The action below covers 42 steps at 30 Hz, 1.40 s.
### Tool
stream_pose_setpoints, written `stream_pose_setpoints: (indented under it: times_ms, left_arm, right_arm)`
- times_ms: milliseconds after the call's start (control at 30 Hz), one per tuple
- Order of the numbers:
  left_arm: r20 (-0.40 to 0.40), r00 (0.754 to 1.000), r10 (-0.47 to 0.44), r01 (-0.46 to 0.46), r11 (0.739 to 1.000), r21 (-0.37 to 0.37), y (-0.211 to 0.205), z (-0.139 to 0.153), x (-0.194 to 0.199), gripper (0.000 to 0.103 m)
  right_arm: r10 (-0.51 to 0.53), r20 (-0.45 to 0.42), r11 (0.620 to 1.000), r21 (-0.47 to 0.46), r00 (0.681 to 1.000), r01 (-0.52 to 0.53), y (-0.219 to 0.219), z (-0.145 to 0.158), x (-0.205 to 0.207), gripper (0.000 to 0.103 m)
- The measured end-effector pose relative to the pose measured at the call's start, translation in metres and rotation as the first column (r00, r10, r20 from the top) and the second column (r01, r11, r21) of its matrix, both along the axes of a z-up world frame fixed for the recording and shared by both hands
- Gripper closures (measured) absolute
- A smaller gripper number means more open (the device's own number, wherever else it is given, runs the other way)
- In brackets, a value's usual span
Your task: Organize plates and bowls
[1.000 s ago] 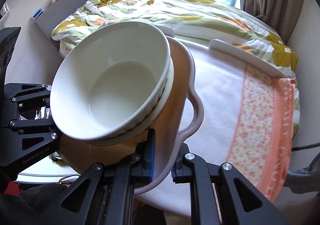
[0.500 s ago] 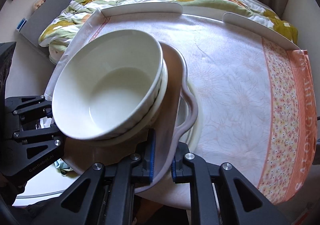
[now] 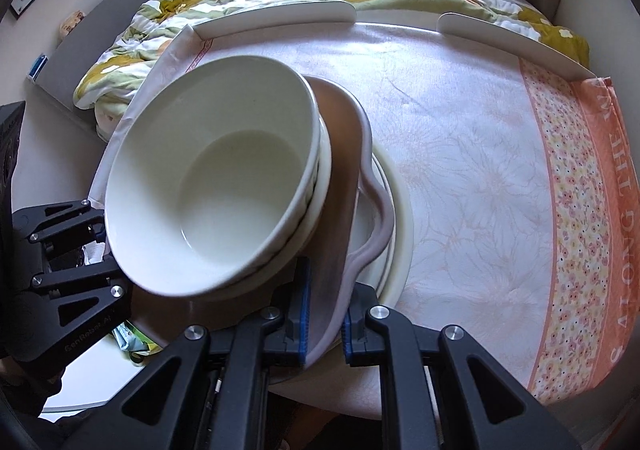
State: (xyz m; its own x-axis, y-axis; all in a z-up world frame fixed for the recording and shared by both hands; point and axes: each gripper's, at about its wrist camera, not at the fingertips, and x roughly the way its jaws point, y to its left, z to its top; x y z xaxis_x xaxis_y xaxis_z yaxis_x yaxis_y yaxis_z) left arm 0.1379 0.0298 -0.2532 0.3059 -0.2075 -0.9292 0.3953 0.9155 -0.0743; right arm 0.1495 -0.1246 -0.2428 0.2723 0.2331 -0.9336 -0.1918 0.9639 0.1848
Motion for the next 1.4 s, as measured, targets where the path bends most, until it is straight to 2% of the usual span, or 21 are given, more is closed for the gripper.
stream_pose_setpoints:
  times_ms: [233, 467, 667, 767, 867, 967, 1000, 1033, 1100, 1167, 1233, 1333, 1400]
  left_arm:
    - [-0.004, 1.0, 0.013, -0.013, 1.0, 0.018, 0.002, 0.01, 0.0, 0.087]
    - [0.016, 1.0, 0.014, -0.014, 0.998, 0.06, 0.006, 0.027, -0.002, 0.087]
    - [0.031, 0.999, 0.026, -0.027, 0.999, 0.027, 0.019, 0.054, -0.015, 0.087]
    - [0.083, 0.996, 0.029, -0.03, 1.0, 0.008, 0.027, 0.078, -0.032, 0.087]
    - [0.173, 0.984, 0.05, -0.046, 0.998, -0.032, 0.034, 0.113, -0.049, 0.087]
    - [0.293, 0.952, 0.091, -0.073, 0.995, -0.073, 0.04, 0.154, -0.065, 0.087]
    - [0.343, 0.933, 0.11, -0.084, 0.992, -0.09, 0.041, 0.171, -0.073, 0.087]
    - [0.375, 0.918, 0.125, -0.094, 0.99, -0.1, 0.041, 0.182, -0.077, 0.087]
    - [0.447, 0.88, 0.161, -0.116, 0.985, -0.127, 0.041, 0.208, -0.086, 0.087]
    - [0.488, 0.851, 0.194, -0.139, 0.979, -0.147, 0.041, 0.224, -0.092, 0.087]
    - [0.507, 0.83, 0.23, -0.165, 0.971, -0.171, 0.04, 0.237, -0.097, 0.087]
    - [0.526, 0.81, 0.258, -0.176, 0.963, -0.202, 0.036, 0.249, -0.105, 0.085]
    - [0.537, 0.799, 0.271, -0.172, 0.958, -0.228, 0.033, 0.253, -0.111, 0.066]
  right_arm:
    - [-0.01, -0.012, 1.0, 0.011, 1.0, 0.01, -0.003, 0.004, 0.0, 0.091]
    - [-0.038, -0.003, 0.999, -0.01, 0.999, 0.038, -0.013, 0.021, -0.002, 0.091]
    - [-0.083, 0.013, 0.996, 0.025, 0.996, 0.083, -0.025, 0.043, -0.02, 0.09]
    - [-0.105, 0.08, 0.994, 0.039, 0.991, 0.102, -0.032, 0.07, -0.038, 0.091]
    - [-0.139, 0.163, 0.99, 0.056, 0.977, 0.132, -0.039, 0.099, -0.052, 0.09]
    - [-0.17, 0.259, 0.985, 0.073, 0.951, 0.156, -0.042, 0.13, -0.065, 0.09]
    - [-0.176, 0.299, 0.984, 0.078, 0.938, 0.16, -0.043, 0.143, -0.07, 0.09]
    - [-0.178, 0.33, 0.984, 0.077, 0.927, 0.161, -0.044, 0.154, -0.073, 0.085]
    - [-0.168, 0.398, 0.986, 0.073, 0.902, 0.151, -0.045, 0.178, -0.08, 0.068]
    - [-0.159, 0.452, 0.987, 0.072, 0.878, 0.141, -0.047, 0.196, -0.085, 0.03]
    - [-0.158, 0.506, 0.987, 0.069, 0.848, 0.142, -0.049, 0.216, -0.092, 0.013]
    - [-0.168, 0.563, 0.986, 0.078, 0.809, 0.15, -0.053, 0.238, -0.104, 0.008]
    - [-0.17, 0.579, 0.985, 0.065, 0.797, 0.162, -0.053, 0.244, -0.109, 0.004]
